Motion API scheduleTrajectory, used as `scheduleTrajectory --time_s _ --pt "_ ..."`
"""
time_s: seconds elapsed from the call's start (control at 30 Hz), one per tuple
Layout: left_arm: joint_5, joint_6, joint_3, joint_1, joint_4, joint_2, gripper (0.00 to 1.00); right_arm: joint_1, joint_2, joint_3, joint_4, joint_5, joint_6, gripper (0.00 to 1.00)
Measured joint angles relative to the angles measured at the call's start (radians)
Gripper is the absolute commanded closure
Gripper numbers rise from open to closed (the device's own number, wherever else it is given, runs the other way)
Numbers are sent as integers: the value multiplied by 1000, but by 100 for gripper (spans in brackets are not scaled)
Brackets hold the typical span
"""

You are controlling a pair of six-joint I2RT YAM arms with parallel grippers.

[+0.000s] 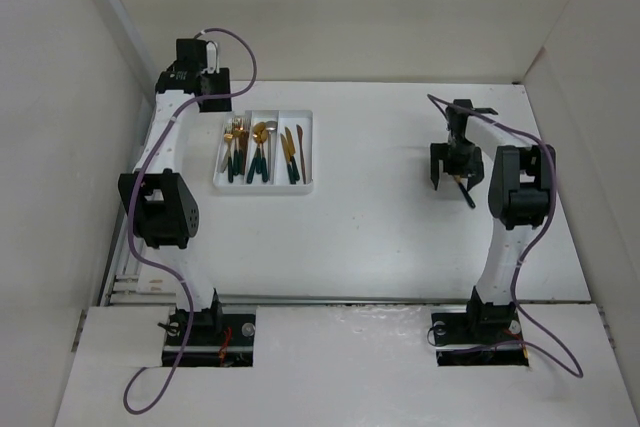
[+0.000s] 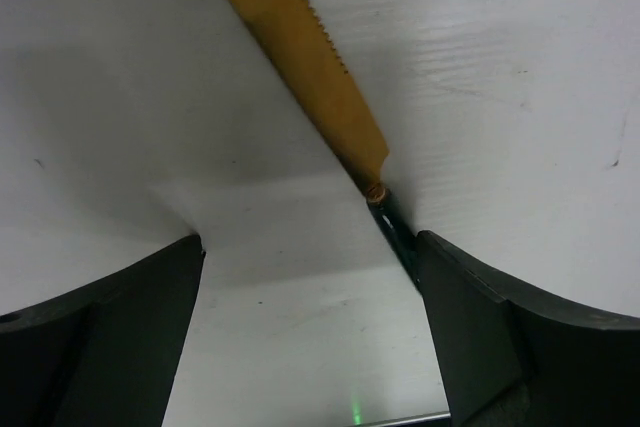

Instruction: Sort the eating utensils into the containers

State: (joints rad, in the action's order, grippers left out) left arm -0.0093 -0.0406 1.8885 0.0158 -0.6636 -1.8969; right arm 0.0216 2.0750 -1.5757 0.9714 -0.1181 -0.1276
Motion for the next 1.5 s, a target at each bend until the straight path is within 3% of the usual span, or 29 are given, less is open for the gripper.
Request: scheduleTrajectory --time_s 0.17,0.27,0.3,0.33,0.43,0.47,0.73,0.9,1.23,1.37,1.5 --pt "0 3 0 0 -7 2 45 -30 -30 63 -46 6 16 17" --pt "-2 5 -1 1 -9 3 45 -46 -48 95 -56 2 26 34" --pt "-4 5 -1 1 -9 4 45 -48 -48 96 -60 1 27 40" --pt "-7 5 -1 1 -9 4 45 -48 -48 98 -63 -5 30 56" --pt "-22 5 -2 1 -11 8 45 -46 -47 101 -71 -33 36 76" --pt "-27 5 -2 1 -11 10 45 -45 -46 101 -74 -43 39 99" --pt "-70 -8 -32 -19 -12 126 41 -26 -46 100 -82 -112 21 100" --pt "-80 -22 -93 -61 -5 248 40 85 -61 62 -123 -80 -85 100" --pt "-105 -42 -142 -89 2 292 39 494 -30 -410 -457 134 -351 100" --pt "-103 -45 -147 -94 2 292 39 560 59 -483 -644 246 -459 100" --pt "-92 -48 -148 -105 3 292 39 565 196 -504 -703 289 -525 100"
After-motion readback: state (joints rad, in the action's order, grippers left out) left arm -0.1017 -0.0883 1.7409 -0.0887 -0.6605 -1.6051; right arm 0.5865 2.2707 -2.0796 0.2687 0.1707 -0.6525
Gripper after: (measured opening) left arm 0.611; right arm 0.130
